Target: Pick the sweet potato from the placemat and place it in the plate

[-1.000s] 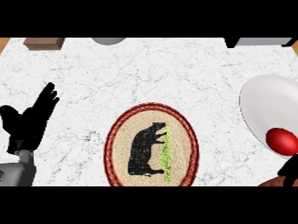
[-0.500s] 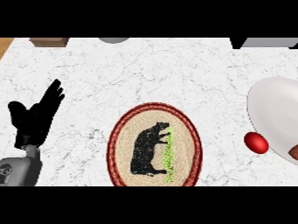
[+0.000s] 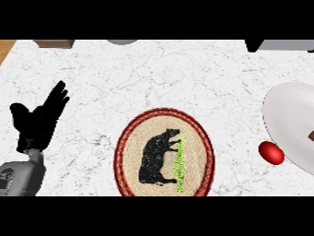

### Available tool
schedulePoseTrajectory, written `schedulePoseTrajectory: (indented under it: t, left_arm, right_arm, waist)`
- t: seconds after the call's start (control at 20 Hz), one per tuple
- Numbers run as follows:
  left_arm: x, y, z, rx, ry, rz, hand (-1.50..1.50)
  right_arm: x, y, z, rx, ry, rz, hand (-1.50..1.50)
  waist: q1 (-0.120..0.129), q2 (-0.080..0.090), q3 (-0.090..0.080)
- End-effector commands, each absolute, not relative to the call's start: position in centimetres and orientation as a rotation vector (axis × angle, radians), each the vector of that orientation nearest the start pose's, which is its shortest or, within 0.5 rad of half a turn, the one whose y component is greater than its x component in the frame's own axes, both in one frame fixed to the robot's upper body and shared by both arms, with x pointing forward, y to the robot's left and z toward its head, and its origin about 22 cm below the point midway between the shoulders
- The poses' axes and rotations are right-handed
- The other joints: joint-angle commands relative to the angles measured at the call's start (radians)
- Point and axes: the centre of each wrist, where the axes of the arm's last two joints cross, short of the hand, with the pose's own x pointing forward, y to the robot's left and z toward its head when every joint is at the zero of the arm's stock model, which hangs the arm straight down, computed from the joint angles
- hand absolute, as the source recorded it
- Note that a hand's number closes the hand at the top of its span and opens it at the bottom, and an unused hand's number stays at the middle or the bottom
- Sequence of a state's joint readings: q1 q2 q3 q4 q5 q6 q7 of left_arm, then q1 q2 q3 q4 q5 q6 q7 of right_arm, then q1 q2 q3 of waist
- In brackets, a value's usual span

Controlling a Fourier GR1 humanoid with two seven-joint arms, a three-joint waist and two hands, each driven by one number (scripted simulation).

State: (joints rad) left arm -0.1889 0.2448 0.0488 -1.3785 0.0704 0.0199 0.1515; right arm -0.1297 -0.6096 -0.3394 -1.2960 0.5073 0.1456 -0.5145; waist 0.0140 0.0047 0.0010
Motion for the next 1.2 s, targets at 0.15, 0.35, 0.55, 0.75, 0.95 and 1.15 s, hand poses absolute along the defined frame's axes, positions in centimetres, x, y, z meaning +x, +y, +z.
schedulePoseTrajectory:
  t: [0.15, 0.35, 0.55, 0.75, 0.95, 1.15]
  left_arm:
    - [29.1, 27.6, 2.1, 0.164, -1.429, -0.11, 0.0]
    - [27.6, 29.6, 2.1, 0.161, -1.426, -0.097, 0.0]
    - [27.4, 28.1, 1.2, 0.172, -1.402, -0.086, 0.0]
    - [28.3, 28.4, 2.1, 0.167, -1.4, -0.084, 0.0]
    - [28.6, 29.7, 2.3, 0.19, -1.394, -0.064, 0.0]
    - [28.4, 29.7, 2.8, 0.187, -1.41, -0.082, 0.0]
  right_arm:
    - [27.9, -49.1, 7.4, -0.608, -1.5, 0.861, -1.5]
    - [28.4, -48.8, 4.6, -0.547, -1.642, 0.905, -1.5]
    - [29.6, -48.1, 6.8, -0.503, -1.89, 0.79, -1.5]
    - [29.8, -48.6, 8.5, -0.209, -2.06, 0.686, -1.5]
    - [29.2, -50.0, 10.5, -0.161, -2.005, 0.532, -1.5]
    - [28.1, -51.6, 10.0, 0.007, -1.79, 0.476, -1.5]
  waist:
    - [0.015, 0.004, 0.001]
    - [0.005, -0.001, 0.0]
    - [-0.006, -0.006, 0.0]
    - [-0.021, -0.011, -0.001]
    - [-0.026, -0.009, -0.002]
    - [-0.022, -0.009, -0.002]
